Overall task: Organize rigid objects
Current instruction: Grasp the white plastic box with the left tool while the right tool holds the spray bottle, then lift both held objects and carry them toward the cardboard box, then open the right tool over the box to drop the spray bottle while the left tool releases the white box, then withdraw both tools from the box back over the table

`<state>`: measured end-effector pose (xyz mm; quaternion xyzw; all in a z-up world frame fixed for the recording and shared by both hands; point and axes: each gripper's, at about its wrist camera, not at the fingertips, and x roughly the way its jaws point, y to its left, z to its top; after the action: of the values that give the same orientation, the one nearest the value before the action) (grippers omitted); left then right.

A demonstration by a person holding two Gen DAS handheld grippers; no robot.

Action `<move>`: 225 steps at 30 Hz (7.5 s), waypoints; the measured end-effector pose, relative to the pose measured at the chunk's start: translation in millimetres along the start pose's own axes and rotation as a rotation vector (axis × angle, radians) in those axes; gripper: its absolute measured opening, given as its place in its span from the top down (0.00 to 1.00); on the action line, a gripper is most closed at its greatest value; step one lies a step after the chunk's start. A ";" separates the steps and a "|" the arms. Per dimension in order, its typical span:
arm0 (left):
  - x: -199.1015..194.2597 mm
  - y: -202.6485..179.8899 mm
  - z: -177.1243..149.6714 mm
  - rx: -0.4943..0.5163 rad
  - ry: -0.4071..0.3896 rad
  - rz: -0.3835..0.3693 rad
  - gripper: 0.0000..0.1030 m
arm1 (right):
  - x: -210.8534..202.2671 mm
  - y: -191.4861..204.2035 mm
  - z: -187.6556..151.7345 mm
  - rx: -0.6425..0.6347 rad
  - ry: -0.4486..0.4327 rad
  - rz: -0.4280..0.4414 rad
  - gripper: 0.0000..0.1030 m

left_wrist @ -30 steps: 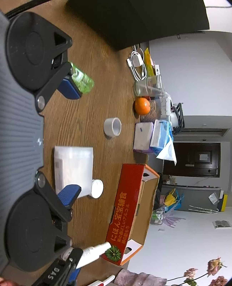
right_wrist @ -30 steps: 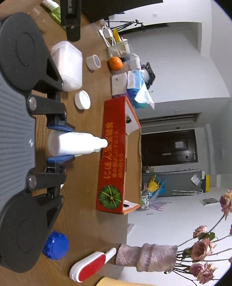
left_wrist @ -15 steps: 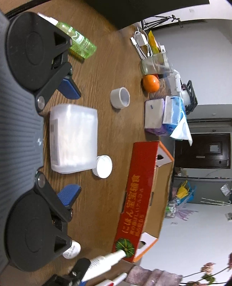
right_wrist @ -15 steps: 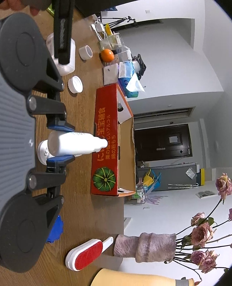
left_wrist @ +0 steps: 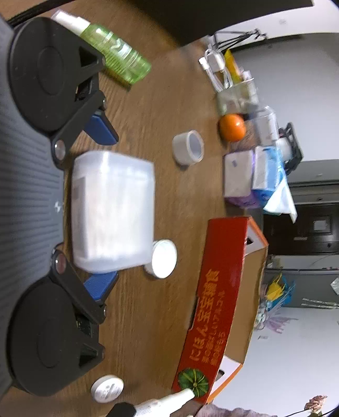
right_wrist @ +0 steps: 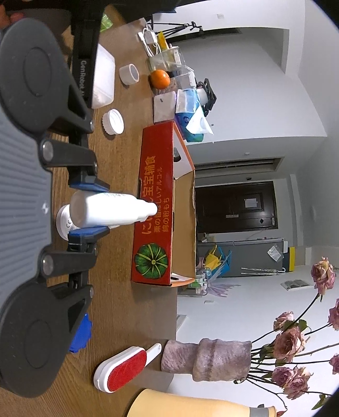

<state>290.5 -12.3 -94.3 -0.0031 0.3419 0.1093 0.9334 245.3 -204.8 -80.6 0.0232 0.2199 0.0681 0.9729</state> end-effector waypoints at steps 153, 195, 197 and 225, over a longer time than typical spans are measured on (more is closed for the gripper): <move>111.4 -82.4 188.9 0.058 -0.282 -0.118 0.00 | 193.9 -46.6 126.5 0.052 -0.036 -0.186 0.01; -10.8 -20.7 105.3 0.013 -0.338 -0.073 0.00 | 60.4 -17.6 82.4 -0.043 -0.094 -0.162 0.00; -14.6 -16.6 98.4 0.009 -0.339 -0.064 0.00 | 53.4 -17.0 77.5 -0.041 -0.099 -0.158 0.00; -69.7 45.0 2.3 0.001 -0.283 -0.044 0.00 | -28.4 2.7 6.6 -0.087 -0.032 -0.115 0.00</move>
<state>231.0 17.7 -44.9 0.0050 0.2066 0.0879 0.9745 222.4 -206.3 -62.4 -0.0309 0.2022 0.0212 0.9786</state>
